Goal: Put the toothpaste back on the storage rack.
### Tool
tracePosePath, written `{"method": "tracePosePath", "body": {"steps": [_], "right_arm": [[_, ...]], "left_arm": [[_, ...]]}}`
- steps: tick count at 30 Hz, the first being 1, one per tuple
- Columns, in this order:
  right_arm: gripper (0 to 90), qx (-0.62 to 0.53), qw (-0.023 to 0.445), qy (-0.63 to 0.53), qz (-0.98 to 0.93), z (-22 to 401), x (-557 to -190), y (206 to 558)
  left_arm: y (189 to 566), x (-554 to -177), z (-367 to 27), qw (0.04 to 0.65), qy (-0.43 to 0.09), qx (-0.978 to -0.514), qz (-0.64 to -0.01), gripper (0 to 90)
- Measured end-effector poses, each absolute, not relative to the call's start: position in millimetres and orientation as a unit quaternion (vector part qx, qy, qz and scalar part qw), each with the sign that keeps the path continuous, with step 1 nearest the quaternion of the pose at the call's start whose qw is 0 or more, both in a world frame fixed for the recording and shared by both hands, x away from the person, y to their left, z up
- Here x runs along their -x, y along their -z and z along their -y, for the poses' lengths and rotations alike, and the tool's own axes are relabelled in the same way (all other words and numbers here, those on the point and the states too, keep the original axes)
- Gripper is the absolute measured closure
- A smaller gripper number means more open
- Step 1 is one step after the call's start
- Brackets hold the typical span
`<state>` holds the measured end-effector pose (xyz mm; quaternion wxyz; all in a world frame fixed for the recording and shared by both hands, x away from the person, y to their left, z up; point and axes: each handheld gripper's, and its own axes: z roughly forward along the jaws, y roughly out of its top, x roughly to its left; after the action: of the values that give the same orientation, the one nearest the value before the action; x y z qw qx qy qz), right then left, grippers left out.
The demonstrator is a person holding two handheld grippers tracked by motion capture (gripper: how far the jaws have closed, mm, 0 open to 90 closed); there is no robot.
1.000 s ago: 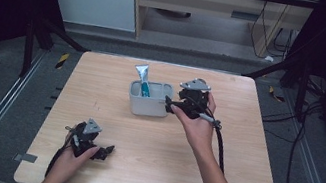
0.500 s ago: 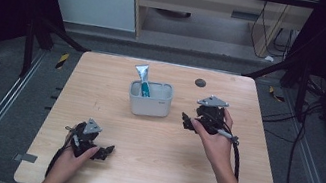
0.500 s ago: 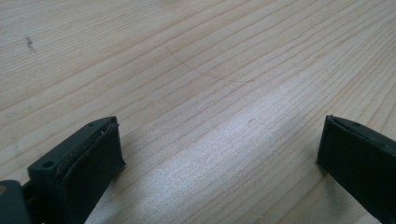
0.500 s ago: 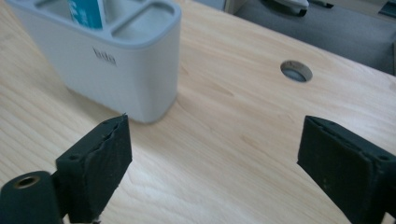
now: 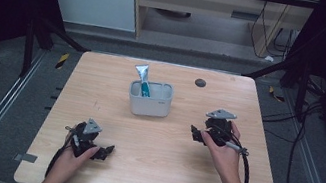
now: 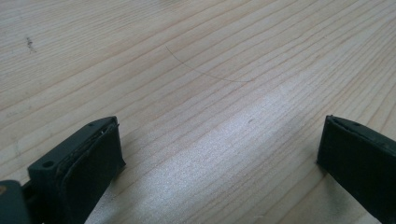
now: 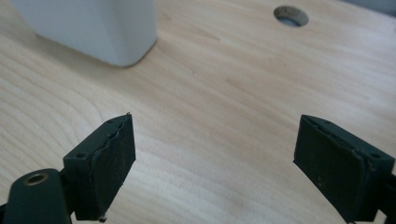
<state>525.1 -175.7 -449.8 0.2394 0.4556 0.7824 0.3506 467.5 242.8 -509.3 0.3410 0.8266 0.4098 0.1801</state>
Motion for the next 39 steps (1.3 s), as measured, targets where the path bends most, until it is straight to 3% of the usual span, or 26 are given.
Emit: {"method": "tracePosePath", "body": {"steps": [23, 39], "right_arm": [[12.0, -0.514, 0.207, -0.337, -0.761, 225.1, -519.7, 498.6], [8.8, -0.520, 0.214, -0.331, -0.757, 224.8, -520.6, 508.6]], "left_arm": [[509.3, -467.5, -242.8, 0.341, -0.180, -0.827, -0.410, 0.0], [509.3, -467.5, -242.8, 0.341, -0.180, -0.827, -0.410, 0.0]]}}
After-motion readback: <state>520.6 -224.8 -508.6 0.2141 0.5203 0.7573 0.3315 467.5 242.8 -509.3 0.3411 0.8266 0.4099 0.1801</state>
